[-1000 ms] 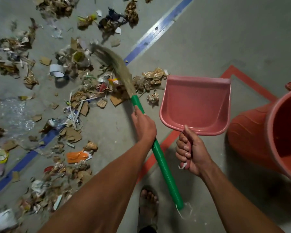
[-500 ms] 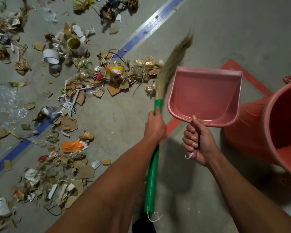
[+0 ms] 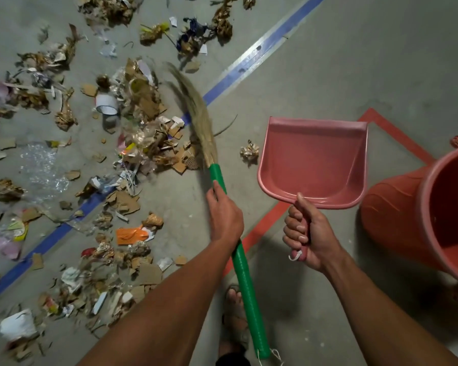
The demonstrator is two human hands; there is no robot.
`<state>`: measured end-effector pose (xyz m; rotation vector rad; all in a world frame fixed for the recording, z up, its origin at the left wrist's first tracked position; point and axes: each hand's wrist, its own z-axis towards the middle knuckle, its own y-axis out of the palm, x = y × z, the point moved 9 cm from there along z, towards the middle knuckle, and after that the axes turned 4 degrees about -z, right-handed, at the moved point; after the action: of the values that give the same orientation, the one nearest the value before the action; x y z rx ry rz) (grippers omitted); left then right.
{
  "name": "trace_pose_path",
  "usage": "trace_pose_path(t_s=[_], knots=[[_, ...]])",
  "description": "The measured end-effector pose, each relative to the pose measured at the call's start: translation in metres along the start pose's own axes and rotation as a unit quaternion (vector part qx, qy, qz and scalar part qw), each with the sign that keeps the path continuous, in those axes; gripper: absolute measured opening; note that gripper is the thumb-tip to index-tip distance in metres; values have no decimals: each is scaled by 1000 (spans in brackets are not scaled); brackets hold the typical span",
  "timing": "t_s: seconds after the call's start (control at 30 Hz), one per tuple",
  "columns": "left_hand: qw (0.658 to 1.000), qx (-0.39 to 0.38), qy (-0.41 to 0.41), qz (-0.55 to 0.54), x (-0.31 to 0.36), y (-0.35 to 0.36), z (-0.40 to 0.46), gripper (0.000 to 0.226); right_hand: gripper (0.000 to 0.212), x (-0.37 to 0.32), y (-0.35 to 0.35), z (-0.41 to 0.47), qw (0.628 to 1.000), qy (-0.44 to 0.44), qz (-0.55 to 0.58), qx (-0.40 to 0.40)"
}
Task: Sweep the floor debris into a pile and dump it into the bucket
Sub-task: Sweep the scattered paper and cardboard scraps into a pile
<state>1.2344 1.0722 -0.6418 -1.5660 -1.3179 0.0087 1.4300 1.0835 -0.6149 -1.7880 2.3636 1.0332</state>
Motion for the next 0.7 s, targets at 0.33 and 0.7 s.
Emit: trace_pose_path(t_s=[0.33, 0.7], knots=[[968, -197, 72, 135, 8, 79, -47, 68, 49, 2, -10, -11, 1000, -9, -13, 15], [991, -34, -44, 118, -95, -47, -1, 68, 49, 55, -2, -30, 999, 21, -20, 13]])
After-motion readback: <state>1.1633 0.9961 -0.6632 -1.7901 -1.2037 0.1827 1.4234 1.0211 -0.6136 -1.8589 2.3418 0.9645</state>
